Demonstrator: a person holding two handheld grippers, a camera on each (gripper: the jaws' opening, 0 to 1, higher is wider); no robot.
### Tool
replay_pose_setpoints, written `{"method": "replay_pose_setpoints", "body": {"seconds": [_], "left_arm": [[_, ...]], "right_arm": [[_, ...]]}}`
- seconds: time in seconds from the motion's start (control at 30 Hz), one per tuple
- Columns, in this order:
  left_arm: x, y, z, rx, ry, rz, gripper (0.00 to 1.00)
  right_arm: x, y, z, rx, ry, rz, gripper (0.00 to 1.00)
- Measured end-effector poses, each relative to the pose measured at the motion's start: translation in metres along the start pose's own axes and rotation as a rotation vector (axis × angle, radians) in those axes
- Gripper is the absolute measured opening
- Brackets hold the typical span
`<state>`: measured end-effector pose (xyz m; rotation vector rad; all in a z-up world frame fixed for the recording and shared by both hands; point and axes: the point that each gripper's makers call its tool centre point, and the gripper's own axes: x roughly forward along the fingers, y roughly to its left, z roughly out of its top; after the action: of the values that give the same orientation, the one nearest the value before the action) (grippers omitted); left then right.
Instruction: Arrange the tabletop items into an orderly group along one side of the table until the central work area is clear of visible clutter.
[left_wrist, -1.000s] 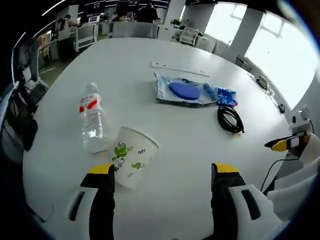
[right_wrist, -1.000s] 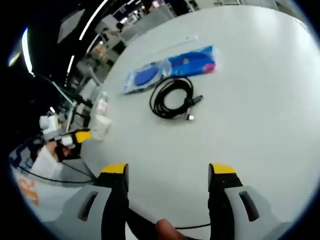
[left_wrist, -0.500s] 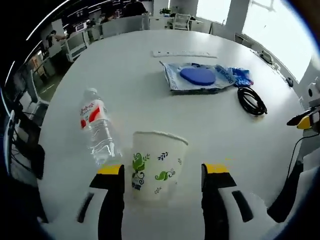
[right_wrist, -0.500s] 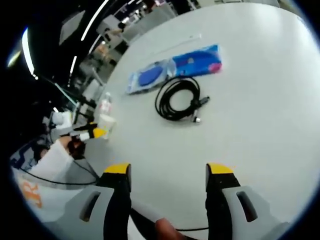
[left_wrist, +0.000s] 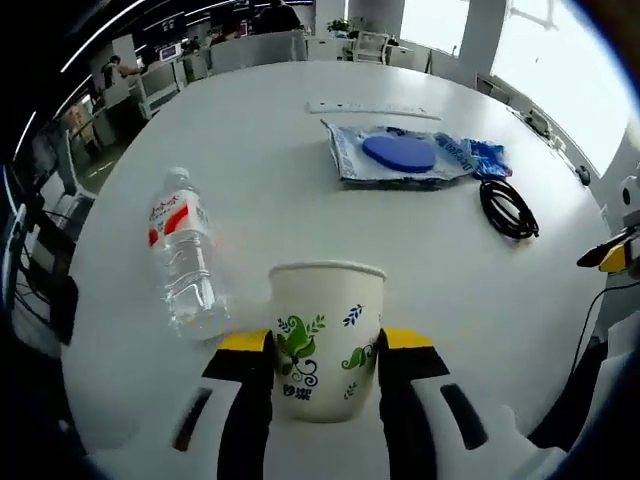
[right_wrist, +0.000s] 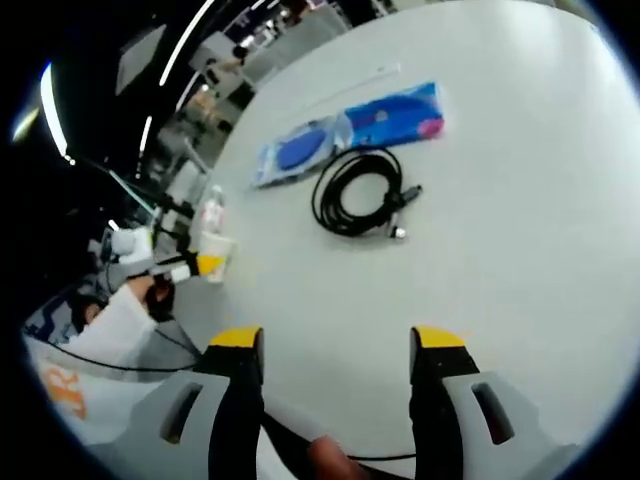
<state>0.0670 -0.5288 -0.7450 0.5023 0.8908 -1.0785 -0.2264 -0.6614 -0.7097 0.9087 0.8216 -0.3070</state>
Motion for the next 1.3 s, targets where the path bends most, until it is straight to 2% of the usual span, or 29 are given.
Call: {"method": "replay_pose_setpoints", "body": {"seconds": [0.13,0.33,0.47,0.6,0.8,0.83,0.93,1.1,1.17,1.23,1.3], "left_arm": [[-0.009,-0.011,0.017,-0.036,-0.104,-0.037,0.40],[-0.022,-0.028,0.039,-0.091,-0.219,-0.101,0.40],[-0.030,-0.042,0.052,-0.083,-0.296,-0.135,0.40],[-0.039,-0.063,0.067,-0.092,-0.403,-0.208,0.40],[-0.049,-0.094,0.076,-0.046,-0.496,-0.319,0.40],[-0.053,-0.102,0.079,-0.038,-0.528,-0.348,0.40],[-0.058,-0.114,0.081,-0.024,-0.557,-0.381,0.40],[-0.059,-0.135,0.081,0.008,-0.555,-0.438,0.40],[-0.056,-0.140,0.080,0.025,-0.544,-0.438,0.40],[-0.055,-0.144,0.077,0.070,-0.526,-0.441,0.40],[-0.058,-0.149,0.080,0.062,-0.540,-0.458,0.40]], "right_arm": [[0.001,0.002,0.000,-0.006,0.005,0.004,0.57],[0.004,0.004,-0.001,-0.008,0.011,0.012,0.57],[0.005,0.007,-0.001,-0.006,0.010,0.021,0.57],[0.005,0.010,0.001,-0.003,0.000,0.035,0.57],[0.002,0.011,0.005,0.029,-0.027,0.059,0.56],[0.002,0.012,0.006,0.031,-0.033,0.062,0.56],[0.001,0.017,0.011,0.047,-0.060,0.083,0.57],[-0.001,0.044,0.035,0.099,-0.181,0.194,0.58],[-0.002,0.056,0.047,0.117,-0.229,0.229,0.58],[0.001,0.068,0.051,0.099,-0.239,0.256,0.59],[0.004,0.080,0.054,0.076,-0.238,0.284,0.60]]}}
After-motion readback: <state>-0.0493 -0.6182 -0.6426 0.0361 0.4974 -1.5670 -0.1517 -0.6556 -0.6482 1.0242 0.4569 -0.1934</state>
